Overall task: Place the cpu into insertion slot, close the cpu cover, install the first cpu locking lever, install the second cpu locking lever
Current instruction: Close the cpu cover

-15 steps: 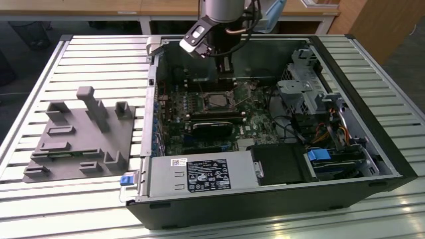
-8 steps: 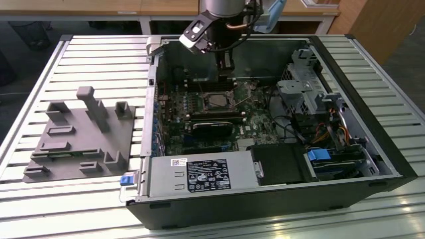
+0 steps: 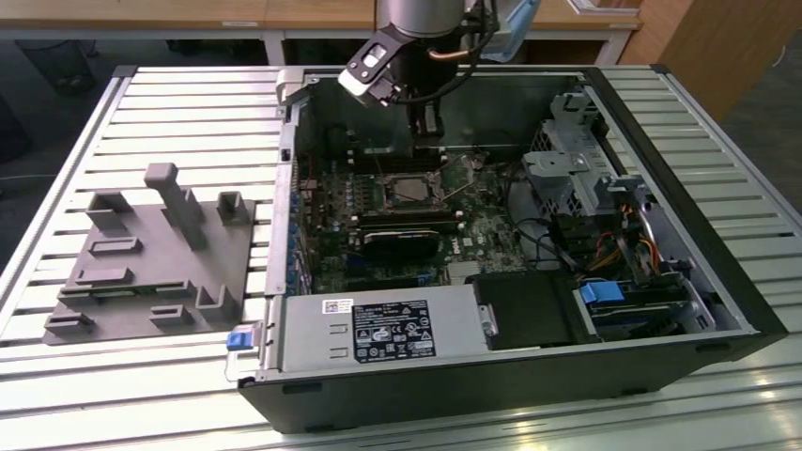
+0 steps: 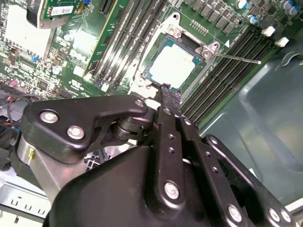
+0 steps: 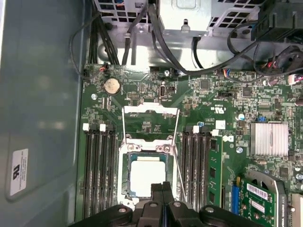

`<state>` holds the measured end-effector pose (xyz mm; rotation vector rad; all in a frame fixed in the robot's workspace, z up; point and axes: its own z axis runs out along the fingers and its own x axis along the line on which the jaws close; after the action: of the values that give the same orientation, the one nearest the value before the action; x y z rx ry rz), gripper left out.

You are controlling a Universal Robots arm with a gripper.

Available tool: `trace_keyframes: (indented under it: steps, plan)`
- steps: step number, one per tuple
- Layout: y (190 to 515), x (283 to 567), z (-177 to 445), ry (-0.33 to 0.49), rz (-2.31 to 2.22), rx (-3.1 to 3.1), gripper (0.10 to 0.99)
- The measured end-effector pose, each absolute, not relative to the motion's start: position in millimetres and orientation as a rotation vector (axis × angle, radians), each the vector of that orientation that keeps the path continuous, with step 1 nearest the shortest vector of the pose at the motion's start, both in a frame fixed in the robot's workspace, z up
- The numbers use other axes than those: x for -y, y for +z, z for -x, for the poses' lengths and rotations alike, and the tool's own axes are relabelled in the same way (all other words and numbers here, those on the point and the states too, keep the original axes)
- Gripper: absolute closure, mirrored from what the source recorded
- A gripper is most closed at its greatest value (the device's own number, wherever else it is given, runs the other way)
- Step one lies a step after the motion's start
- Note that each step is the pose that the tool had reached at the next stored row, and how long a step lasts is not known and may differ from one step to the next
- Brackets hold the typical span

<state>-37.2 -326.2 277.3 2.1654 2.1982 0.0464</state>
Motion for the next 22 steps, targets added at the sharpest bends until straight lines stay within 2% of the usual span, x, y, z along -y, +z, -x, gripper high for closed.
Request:
trace_keyframes:
  steps: [22]
  plan:
    - [286, 327, 4, 0.043, -2.167, -2.200, 0.980]
